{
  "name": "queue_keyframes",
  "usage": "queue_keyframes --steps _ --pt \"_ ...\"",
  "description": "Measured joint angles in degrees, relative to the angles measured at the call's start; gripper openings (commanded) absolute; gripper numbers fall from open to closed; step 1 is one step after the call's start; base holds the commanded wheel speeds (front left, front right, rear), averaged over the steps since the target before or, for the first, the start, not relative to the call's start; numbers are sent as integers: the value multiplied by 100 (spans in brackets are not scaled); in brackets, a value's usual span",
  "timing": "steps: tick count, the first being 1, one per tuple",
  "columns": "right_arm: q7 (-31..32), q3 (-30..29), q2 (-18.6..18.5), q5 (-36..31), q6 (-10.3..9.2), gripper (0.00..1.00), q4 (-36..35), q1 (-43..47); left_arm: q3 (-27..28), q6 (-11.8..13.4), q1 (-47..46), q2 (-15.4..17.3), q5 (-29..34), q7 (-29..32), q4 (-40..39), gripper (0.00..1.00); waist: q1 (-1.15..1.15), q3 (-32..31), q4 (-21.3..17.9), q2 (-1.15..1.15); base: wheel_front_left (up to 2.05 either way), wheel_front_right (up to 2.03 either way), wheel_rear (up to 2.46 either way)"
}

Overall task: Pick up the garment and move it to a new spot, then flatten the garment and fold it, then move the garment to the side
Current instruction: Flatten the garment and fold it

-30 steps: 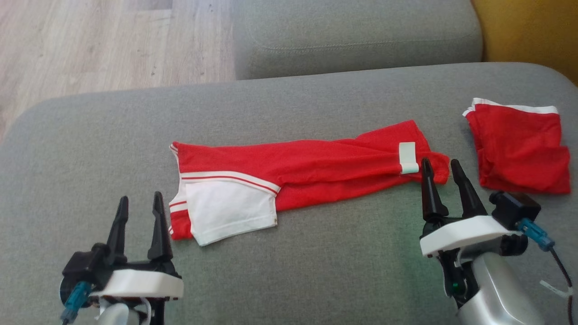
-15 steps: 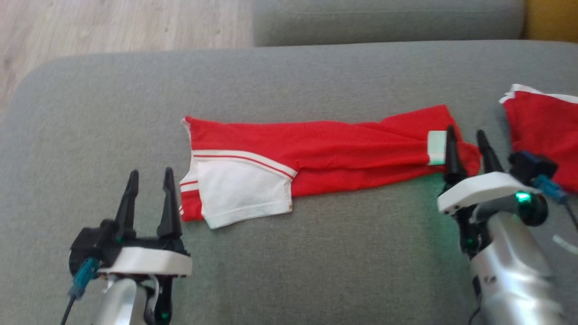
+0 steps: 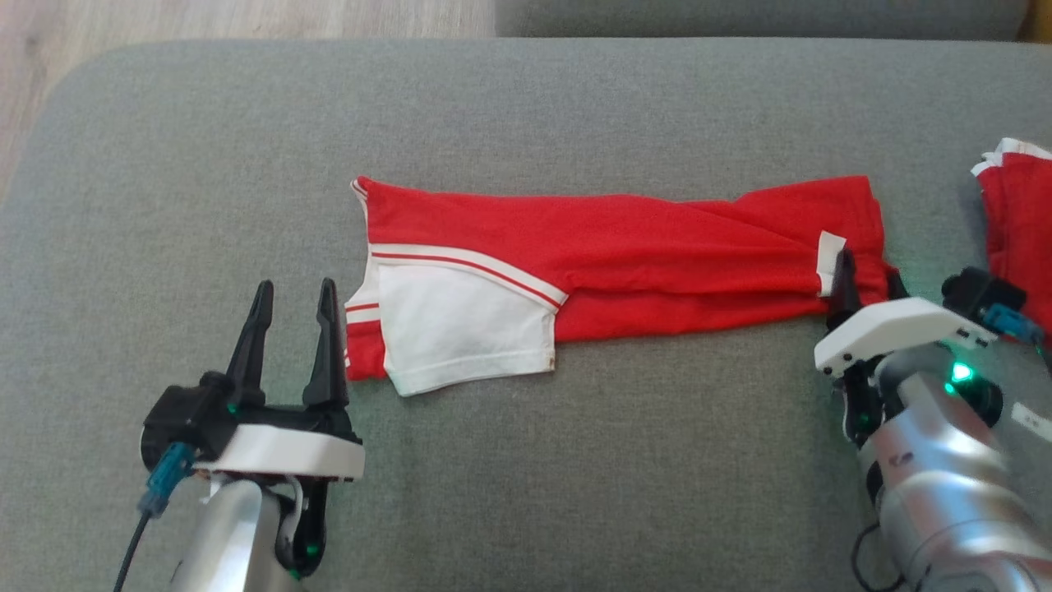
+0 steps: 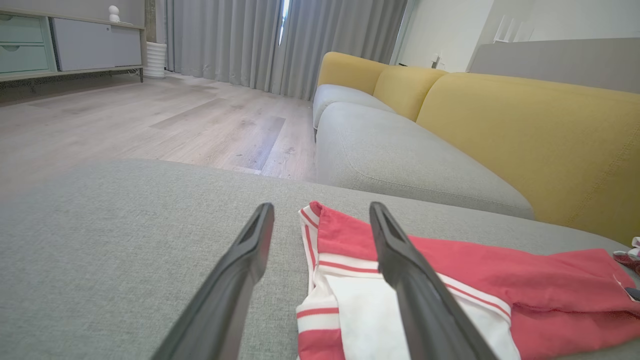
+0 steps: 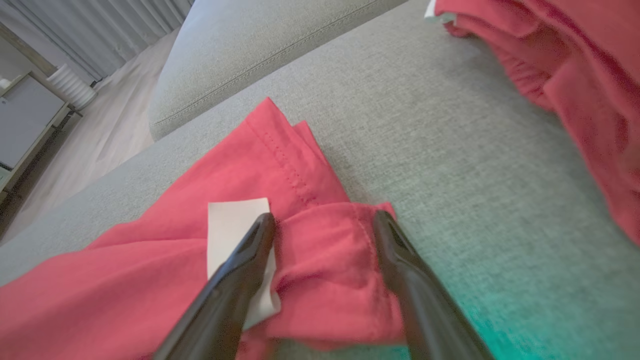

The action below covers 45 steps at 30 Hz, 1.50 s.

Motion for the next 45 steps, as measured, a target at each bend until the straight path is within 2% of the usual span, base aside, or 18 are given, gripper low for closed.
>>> queue_keyframes --steps 6,7,8,9,15,20,27,31,35,37,41,42,43,44,45 --pt "158 22 -55 -169 0 100 78 -116 5 -5 -75 -26 -1 0 45 100 0 80 1 0 0 0 0" --pt "203 66 -59 -166 0 71 79 -116 7 -5 -86 -29 -1 0 53 100 0 75 -5 0 0 0 0" --pt "256 152 -60 -156 0 29 77 -116 13 -5 -106 -30 -1 0 58 100 0 69 -14 0 0 0 0" --pt "298 224 -74 -124 0 0 77 -116 19 -5 -130 -30 -1 0 59 100 0 61 -22 0 0 0 0" --pt "232 452 -59 26 0 0 141 -110 66 -7 -142 -35 -1 0 63 100 0 -11 -116 0 0 0 0" --pt "126 -20 -83 -282 0 0 204 -109 80 -9 -136 -47 -1 0 64 100 0 -81 -179 0 0 0 0" --pt "51 -883 -500 -817 0 0 -37 -83 80 -49 -106 -59 -29 0 75 100 0 -245 -210 0 0 0 0" --pt "24 -1150 -292 -1221 0 0 -410 -71 80 -48 -65 -65 -44 0 79 100 0 -399 -243 0 0 0 0" --pt "15 -1148 -25 -1404 0 0 -570 -71 81 -49 79 -69 -44 0 88 100 -1 -596 -258 0 0 0 0" --pt "11 -961 -10 -1383 0 0 -506 -81 82 -49 130 -69 -43 0 88 100 -1 -702 -241 0 0 0 0" --pt "10 178 -33 -348 0 0 -2 -242 67 -49 135 -80 -44 0 89 100 -1 -888 -100 0 0 0 0" --pt "10 178 -33 -348 0 0 -2 -242 67 -49 135 -80 -44 0 89 100 -1 -888 -100 0 0 0 0" --pt "10 978 -30 358 0 0 32 -328 68 -49 136 -79 -44 0 89 100 -1 -967 9 0 0 0 0" --pt "10 978 -30 358 0 0 32 -328 68 -49 136 -79 -44 0 89 100 -1 -967 9 0 0 0 0" --pt "10 1412 -32 744 0 0 -22 -342 66 -49 136 -79 -44 0 91 100 -1 -1003 67 0 0 0 0"
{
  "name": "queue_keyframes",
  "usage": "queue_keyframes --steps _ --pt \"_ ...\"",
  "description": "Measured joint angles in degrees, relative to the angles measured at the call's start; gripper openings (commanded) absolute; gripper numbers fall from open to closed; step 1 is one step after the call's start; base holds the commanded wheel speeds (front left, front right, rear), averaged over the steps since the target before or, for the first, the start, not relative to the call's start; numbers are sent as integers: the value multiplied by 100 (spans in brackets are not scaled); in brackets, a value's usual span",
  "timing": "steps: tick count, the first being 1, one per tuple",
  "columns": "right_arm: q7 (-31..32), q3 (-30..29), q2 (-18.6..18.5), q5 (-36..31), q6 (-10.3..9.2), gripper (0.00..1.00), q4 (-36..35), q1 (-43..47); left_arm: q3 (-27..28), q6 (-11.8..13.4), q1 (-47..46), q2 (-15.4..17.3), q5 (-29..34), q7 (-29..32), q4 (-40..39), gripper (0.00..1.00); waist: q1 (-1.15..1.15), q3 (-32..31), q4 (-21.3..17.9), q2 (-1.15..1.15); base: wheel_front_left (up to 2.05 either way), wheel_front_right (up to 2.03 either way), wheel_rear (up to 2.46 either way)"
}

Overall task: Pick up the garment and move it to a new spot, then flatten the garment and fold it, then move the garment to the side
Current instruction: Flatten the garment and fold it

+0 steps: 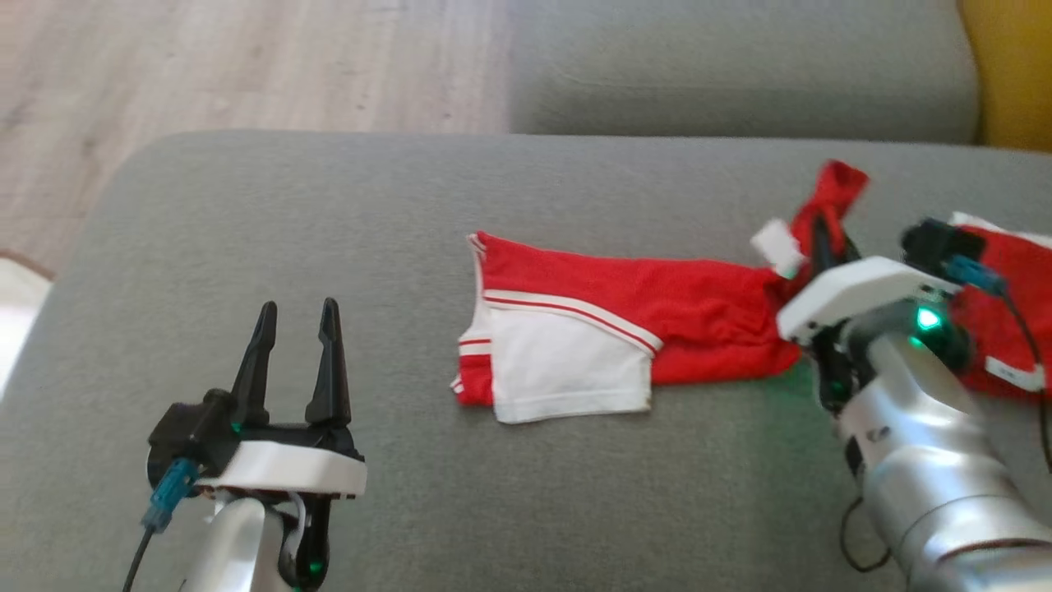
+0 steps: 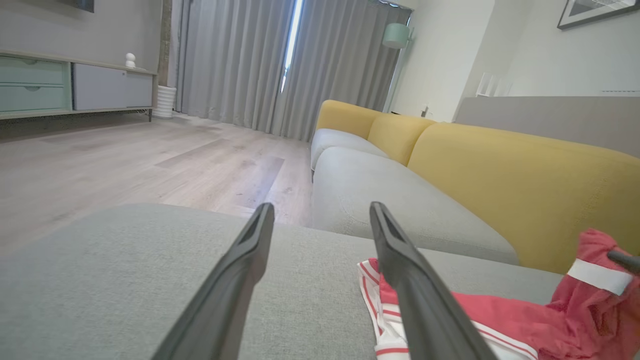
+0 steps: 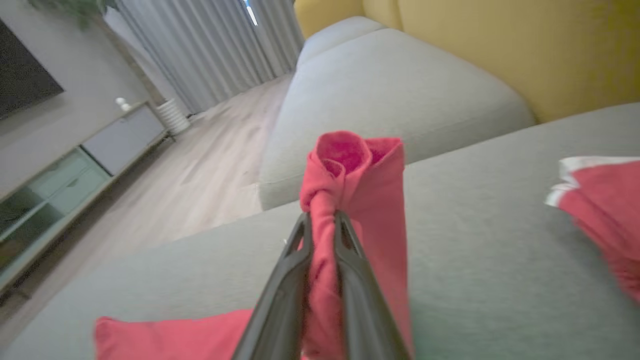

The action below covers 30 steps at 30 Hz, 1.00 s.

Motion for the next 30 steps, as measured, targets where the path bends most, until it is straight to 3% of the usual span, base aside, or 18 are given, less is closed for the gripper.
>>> queue_keyframes --steps 5,10,30 --pt "204 1984 12 1651 0 0 -1087 408 12 0 30 2 0 0 -1 100 0 -154 304 0 0 0 0" --pt "311 2971 24 2428 0 0 -1327 750 0 1 175 8 1 0 5 100 0 -209 619 0 0 0 0" --pt "118 5053 22 4075 0 0 -1036 617 -344 0 54 2 -77 0 131 100 1 169 1526 0 0 0 0"
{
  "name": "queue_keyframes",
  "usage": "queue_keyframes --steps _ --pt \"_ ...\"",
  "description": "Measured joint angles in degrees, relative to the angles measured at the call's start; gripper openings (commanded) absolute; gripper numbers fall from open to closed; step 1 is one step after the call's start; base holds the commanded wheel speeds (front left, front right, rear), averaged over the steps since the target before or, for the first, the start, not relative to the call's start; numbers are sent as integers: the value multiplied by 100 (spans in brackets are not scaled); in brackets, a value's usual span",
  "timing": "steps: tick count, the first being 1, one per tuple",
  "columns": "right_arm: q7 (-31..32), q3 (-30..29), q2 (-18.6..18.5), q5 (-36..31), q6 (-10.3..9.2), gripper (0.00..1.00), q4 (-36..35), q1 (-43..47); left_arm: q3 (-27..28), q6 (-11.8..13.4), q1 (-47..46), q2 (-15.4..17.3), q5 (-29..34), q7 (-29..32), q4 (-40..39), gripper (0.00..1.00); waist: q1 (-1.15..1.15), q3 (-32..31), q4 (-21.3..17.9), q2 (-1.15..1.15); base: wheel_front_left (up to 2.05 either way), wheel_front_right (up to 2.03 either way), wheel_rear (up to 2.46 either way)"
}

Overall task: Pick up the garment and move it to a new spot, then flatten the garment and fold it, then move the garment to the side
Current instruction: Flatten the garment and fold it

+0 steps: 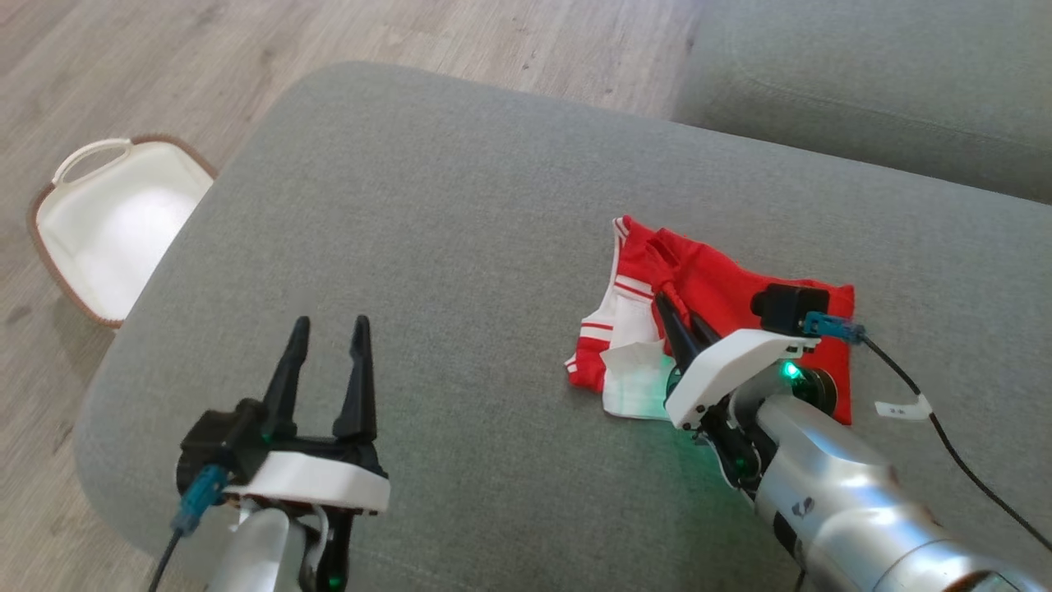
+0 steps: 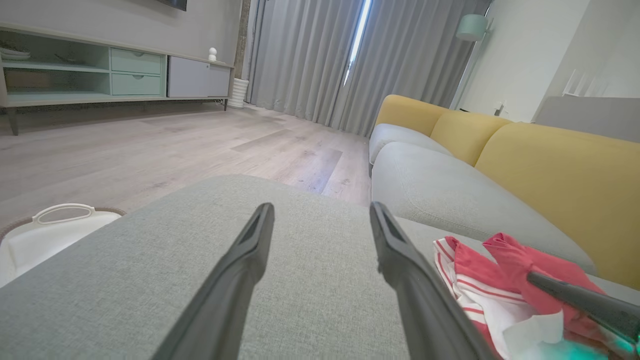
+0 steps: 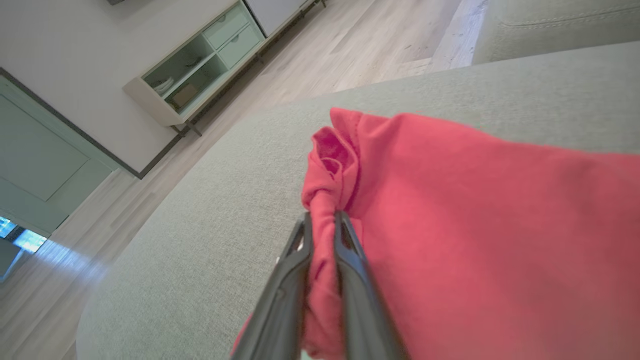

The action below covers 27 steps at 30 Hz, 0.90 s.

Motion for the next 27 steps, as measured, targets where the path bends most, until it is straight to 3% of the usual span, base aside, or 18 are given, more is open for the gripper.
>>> queue_keyframes --steps 5,7,13,20,23,27 --pt "-55 279 0 279 0 0 148 -76 -41 0 -7 -9 -49 0 16 100 0 87 113 0 0 0 0" --pt "-59 423 -15 467 0 100 52 -74 -45 1 -14 -10 -49 0 23 100 0 110 144 0 0 0 0" --pt "119 1317 13 1302 0 100 -979 -19 -34 1 -58 -14 -98 0 53 100 0 80 89 0 0 0 0" --pt "-64 1521 15 1427 0 100 -670 -296 55 2 -58 -7 -98 0 1 100 0 -4 -269 0 0 0 0" --pt "-70 1218 21 1083 0 100 -490 -536 146 13 -57 -2 -97 0 -55 100 0 -24 -424 0 0 0 0" --pt "-107 -126 -9 -278 0 100 -242 -998 307 55 -53 3 -96 0 -210 100 0 -50 -791 0 0 0 0"
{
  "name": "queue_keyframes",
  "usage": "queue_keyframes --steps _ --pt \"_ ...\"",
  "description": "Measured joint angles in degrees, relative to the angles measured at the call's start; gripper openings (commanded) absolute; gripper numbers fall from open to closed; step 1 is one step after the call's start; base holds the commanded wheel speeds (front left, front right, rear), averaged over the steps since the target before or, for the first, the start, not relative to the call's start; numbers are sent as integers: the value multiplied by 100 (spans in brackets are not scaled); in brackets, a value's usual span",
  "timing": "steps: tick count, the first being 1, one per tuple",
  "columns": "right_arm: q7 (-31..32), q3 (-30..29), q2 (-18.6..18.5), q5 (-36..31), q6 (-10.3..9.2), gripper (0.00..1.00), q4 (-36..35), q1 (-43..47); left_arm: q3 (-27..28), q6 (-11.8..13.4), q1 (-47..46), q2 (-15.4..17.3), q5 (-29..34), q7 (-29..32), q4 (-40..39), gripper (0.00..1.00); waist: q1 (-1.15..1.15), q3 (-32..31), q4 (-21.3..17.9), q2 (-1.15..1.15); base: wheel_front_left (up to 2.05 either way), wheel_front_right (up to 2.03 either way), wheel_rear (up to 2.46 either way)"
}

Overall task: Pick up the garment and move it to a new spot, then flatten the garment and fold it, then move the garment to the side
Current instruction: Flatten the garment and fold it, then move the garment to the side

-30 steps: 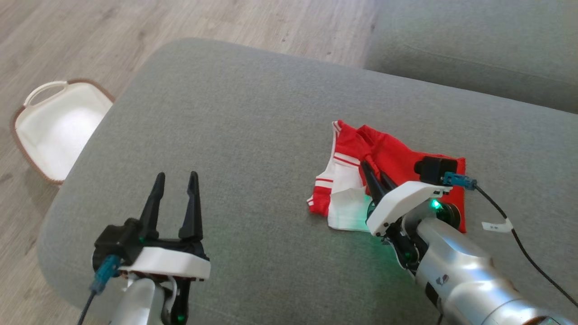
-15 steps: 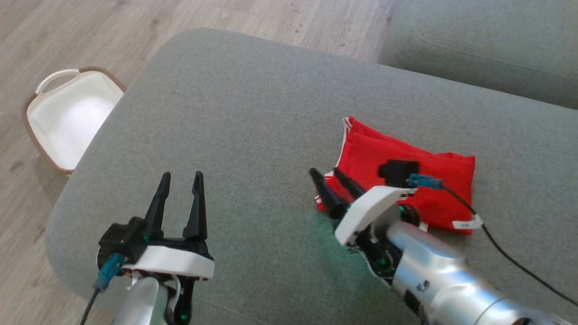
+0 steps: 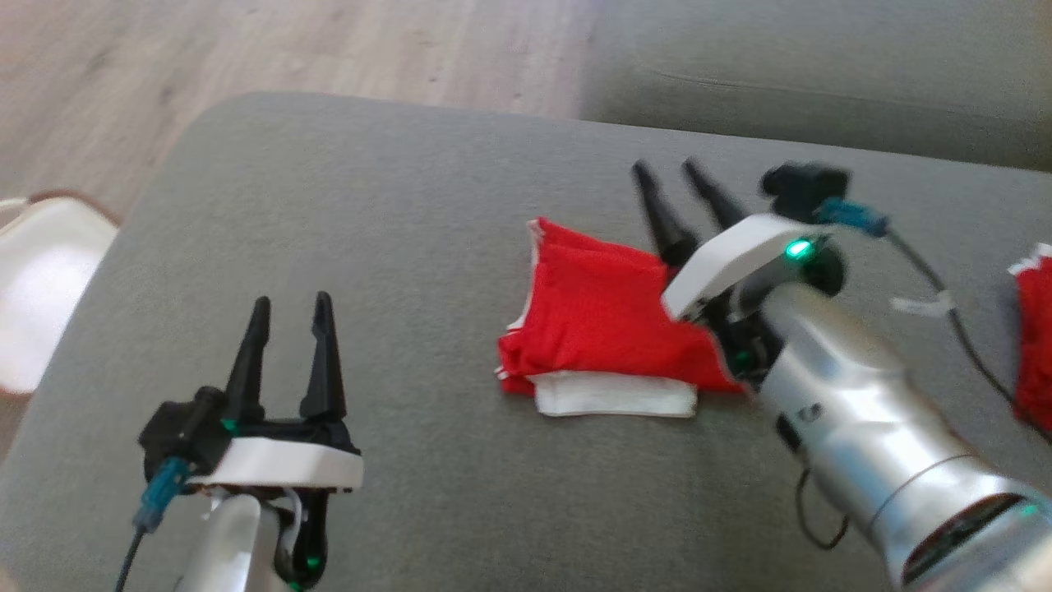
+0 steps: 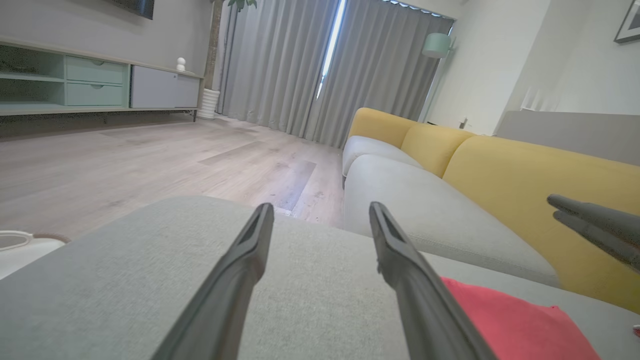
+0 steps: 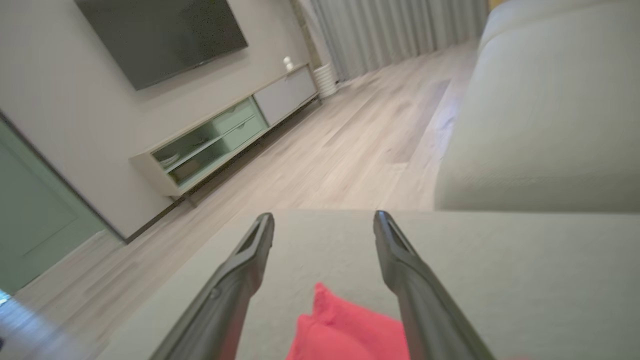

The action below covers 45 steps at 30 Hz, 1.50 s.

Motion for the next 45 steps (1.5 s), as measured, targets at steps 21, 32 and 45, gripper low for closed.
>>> queue_keyframes --steps 21,32,45 --pt "-12 -4159 14 -4862 0 100 -3170 3318 449 -3 361 -46 324 0 -267 100 -1 -190 -1370 0 0 0 0" --pt "-12 -4181 47 -4693 0 100 -3593 3839 470 -10 694 -58 470 0 -259 100 -1 -220 -1378 0 0 0 0" --pt "-12 -4266 56 -4651 0 100 -3624 3839 460 -12 684 -59 467 0 -269 100 0 -149 -1313 0 0 0 0"
